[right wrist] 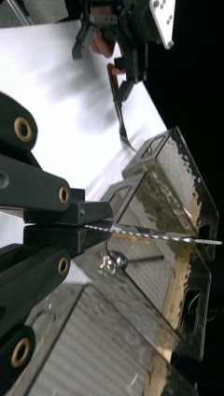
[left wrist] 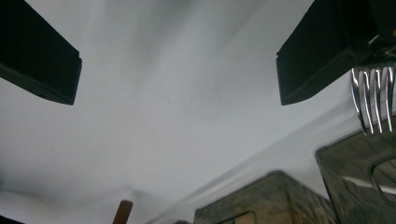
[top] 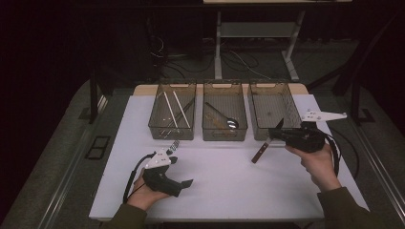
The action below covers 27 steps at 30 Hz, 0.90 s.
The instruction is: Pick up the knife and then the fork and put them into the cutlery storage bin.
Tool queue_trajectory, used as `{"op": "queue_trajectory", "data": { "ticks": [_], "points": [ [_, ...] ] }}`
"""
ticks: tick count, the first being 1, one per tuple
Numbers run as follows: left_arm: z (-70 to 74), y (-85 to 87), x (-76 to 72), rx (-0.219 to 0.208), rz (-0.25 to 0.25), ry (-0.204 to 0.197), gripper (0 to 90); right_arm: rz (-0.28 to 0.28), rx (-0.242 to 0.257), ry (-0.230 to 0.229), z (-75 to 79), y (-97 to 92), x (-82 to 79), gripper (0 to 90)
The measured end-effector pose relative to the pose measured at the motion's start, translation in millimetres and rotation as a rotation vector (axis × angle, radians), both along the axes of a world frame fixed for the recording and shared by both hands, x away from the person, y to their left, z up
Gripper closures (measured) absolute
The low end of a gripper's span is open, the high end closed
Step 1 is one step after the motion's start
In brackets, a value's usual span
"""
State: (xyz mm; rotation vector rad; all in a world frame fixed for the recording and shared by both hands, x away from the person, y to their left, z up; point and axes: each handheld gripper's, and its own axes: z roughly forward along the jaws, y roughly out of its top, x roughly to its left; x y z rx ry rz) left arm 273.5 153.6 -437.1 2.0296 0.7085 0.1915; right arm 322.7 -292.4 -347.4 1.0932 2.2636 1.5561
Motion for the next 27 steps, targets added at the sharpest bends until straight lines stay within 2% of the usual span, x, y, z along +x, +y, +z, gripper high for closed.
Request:
{"op": "queue_trajectory", "data": {
  "ticks": [6,17,21,27],
  "points": [
    [-0.2,-0.9,-1.0,0.013,-0.003,-0.001,0.0,-0.029,0.011,-0.016,17.0,-11.9,8.3,89.4],
    [0.8,-1.5,-0.3,0.016,0.002,-0.004,0.0,-0.103,-0.014,-0.059,56.2,-34.2,28.2,89.3],
    [0.8,-1.0,0.2,0.02,0.003,0.008,0.0,-0.147,-0.04,-0.07,65.8,-43.5,39.8,89.4],
    [0.1,-2.7,-0.1,0.03,-0.007,0.007,0.0,-0.202,-0.11,-0.066,73.7,-52.2,59.1,89.3]
  ]
}}
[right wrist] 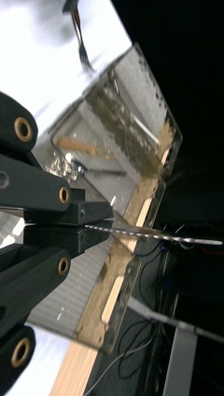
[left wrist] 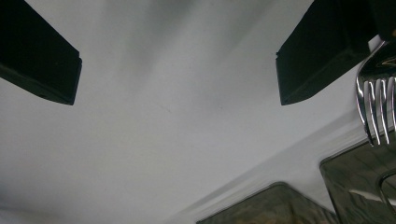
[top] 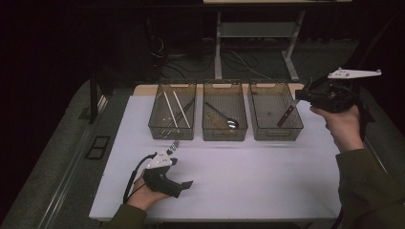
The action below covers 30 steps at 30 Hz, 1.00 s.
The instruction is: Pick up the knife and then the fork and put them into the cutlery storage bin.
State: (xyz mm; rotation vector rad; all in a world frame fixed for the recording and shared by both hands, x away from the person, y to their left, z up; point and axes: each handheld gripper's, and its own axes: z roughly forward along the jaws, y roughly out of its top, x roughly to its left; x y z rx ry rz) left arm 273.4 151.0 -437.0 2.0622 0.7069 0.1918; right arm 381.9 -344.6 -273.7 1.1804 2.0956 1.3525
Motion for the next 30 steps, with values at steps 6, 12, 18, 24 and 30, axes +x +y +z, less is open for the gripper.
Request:
{"op": "queue_trajectory", "data": {
  "ticks": [6,12,18,24,30],
  "points": [
    [0.1,-0.9,-0.9,0.006,-0.006,-0.007,0.0,-0.04,-0.041,0.019,-4.8,-6.0,19.2,89.4],
    [0.9,0.1,-1.0,0.003,-0.003,-0.01,0.0,-0.069,-0.13,0.082,-20.6,-8.6,34.8,89.3],
    [0.5,-0.7,-1.1,0.005,-0.009,-0.008,0.0,-0.081,-0.196,0.152,-34.7,-12.4,43.6,89.3],
    [0.2,-1.6,-1.4,0.009,-0.016,-0.005,0.0,-0.072,-0.235,0.216,-44.9,-12.7,49.9,89.3],
    [0.0,-1.8,-1.2,0.006,-0.016,-0.001,0.0,-0.076,-0.213,0.215,-52.7,-10.8,53.3,89.3]
  ]
}}
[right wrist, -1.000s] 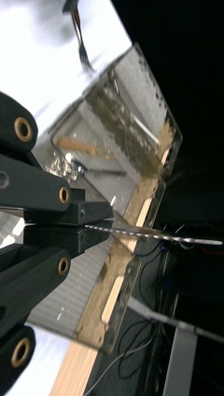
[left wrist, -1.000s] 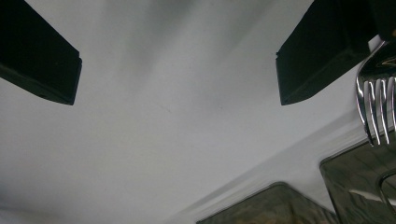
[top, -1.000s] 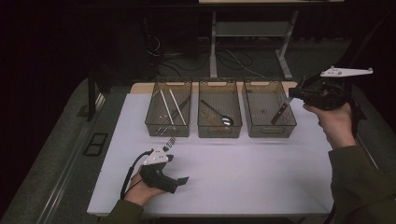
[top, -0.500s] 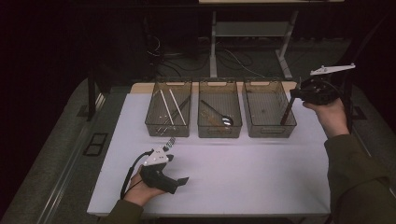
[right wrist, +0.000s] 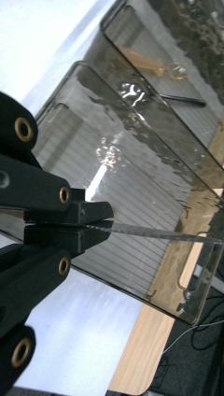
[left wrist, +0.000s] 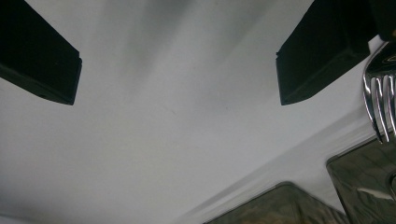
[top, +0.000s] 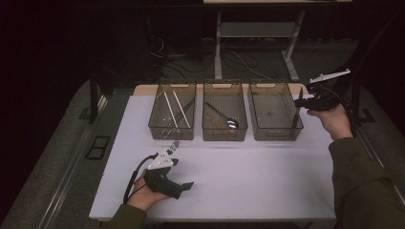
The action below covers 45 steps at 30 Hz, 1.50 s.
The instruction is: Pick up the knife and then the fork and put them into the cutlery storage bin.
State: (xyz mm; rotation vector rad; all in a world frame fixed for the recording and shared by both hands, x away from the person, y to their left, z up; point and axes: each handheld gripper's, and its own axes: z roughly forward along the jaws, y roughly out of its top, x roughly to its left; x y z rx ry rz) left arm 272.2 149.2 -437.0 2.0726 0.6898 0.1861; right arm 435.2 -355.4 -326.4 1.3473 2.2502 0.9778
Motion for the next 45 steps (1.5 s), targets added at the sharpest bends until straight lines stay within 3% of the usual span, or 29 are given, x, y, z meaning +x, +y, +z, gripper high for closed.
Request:
{"op": "queue_trajectory", "data": {
  "ticks": [11,28,34,45],
  "points": [
    [-0.6,-0.9,0.0,0.002,-0.004,0.004,0.0,-0.015,0.017,-0.056,-12.7,13.9,12.0,89.2],
    [-1.5,-1.7,0.4,0.001,-0.005,0.009,0.0,-0.017,-0.003,-0.042,-41.7,40.5,42.3,87.8],
    [-1.6,-2.1,0.1,0.004,-0.009,0.008,0.0,-0.019,-0.027,-0.019,-52.5,49.4,44.6,74.3],
    [-1.8,-2.6,0.6,0.012,-0.008,0.005,0.0,-0.015,0.067,-0.039,-50.5,40.8,25.5,44.4]
  ]
}}
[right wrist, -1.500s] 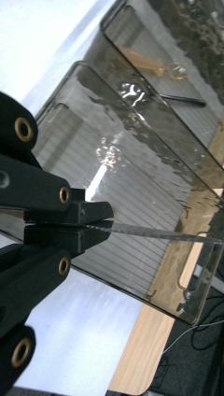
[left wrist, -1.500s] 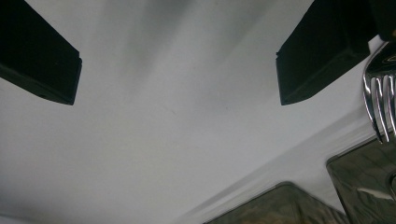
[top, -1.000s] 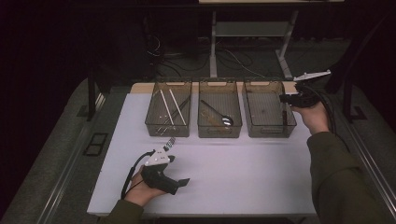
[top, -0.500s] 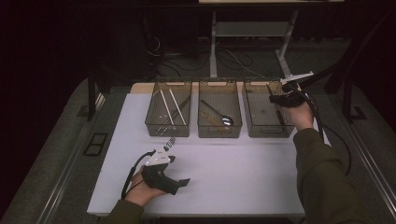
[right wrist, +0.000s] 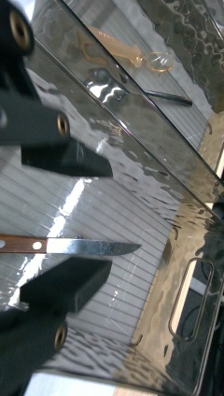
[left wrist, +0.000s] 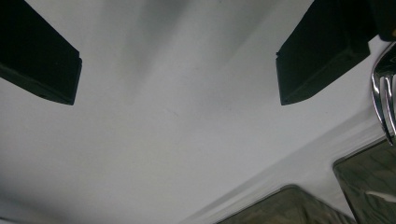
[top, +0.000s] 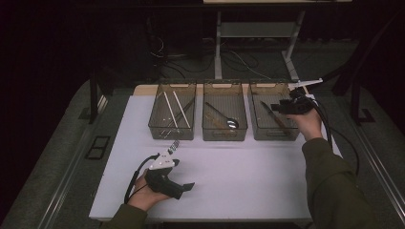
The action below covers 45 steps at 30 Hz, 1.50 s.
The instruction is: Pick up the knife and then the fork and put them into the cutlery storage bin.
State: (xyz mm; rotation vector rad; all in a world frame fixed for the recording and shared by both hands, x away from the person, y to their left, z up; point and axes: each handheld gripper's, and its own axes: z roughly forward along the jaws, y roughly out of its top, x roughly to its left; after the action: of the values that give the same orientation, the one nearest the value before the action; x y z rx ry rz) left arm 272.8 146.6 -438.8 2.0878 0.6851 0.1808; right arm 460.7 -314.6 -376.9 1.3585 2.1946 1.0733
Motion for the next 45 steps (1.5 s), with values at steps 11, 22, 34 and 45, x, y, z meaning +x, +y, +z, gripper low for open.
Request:
{"op": "queue_trajectory", "data": {
  "ticks": [11,22,34,45],
  "points": [
    [-0.8,-0.8,0.7,0.01,0.001,0.002,0.0,0.094,0.024,-0.029,1.9,-2.0,-36.0,27.5],
    [-0.9,-1.0,0.4,0.014,-0.003,0.003,0.0,0.146,0.081,-0.072,4.4,2.7,-77.1,21.7],
    [-0.6,-0.6,0.5,0.014,0.001,0.007,0.0,0.179,0.101,-0.116,-12.3,7.4,-123.9,18.4],
    [3.6,2.0,1.3,0.021,0.02,0.004,0.0,0.187,0.139,-0.131,-34.3,9.0,-164.7,17.1]
  ]
}}
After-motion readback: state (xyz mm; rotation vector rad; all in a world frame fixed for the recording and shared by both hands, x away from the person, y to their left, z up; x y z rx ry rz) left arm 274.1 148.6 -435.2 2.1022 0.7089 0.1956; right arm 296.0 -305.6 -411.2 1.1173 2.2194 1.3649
